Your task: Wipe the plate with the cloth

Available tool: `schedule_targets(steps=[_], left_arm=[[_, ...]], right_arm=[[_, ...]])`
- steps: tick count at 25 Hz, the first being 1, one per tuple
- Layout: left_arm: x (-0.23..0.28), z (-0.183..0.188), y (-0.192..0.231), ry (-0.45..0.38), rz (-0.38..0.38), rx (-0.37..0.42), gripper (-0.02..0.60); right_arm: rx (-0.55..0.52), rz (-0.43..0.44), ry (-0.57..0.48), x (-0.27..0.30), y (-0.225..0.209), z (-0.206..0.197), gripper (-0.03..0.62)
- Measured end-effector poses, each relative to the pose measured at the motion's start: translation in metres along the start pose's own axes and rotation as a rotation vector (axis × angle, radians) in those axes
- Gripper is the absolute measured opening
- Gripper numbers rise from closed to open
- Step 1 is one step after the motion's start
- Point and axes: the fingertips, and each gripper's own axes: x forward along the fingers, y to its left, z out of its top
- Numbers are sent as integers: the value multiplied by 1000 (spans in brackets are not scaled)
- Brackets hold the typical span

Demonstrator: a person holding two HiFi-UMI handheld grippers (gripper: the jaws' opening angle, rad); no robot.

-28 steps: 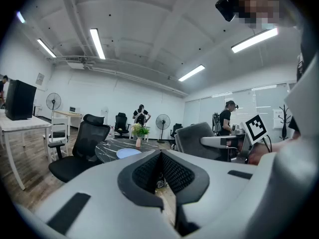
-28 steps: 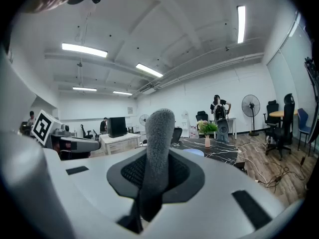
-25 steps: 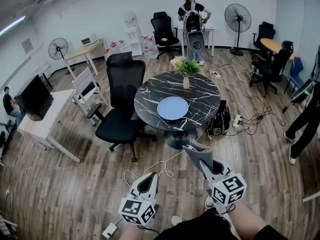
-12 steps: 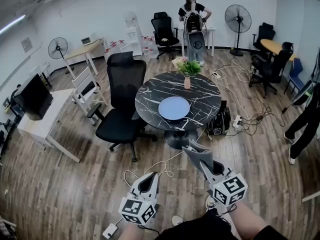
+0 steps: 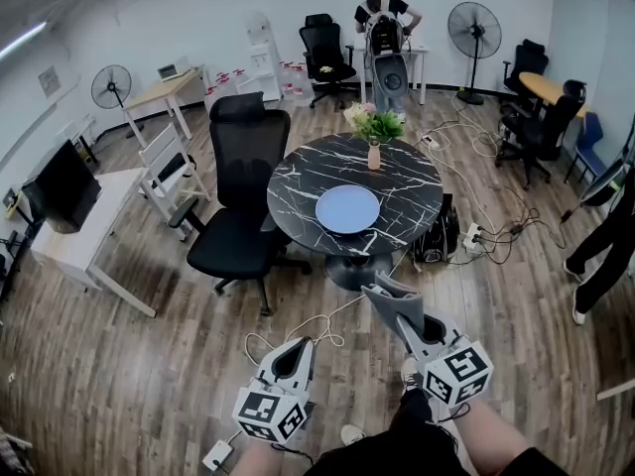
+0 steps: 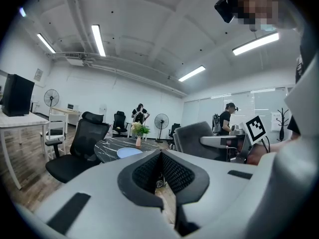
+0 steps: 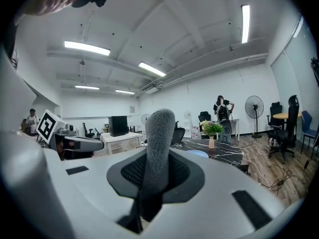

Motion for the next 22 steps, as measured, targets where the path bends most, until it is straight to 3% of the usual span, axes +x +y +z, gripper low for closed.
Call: schedule_targets(steps=[9,22], left_arm=[[65,-2,27,15,48,-27,18],[204,21,82,41,185,-66,18]], right_arm=[[20,39,15,58,-57,-2,63],[33,168,59,198,-175,22,63]])
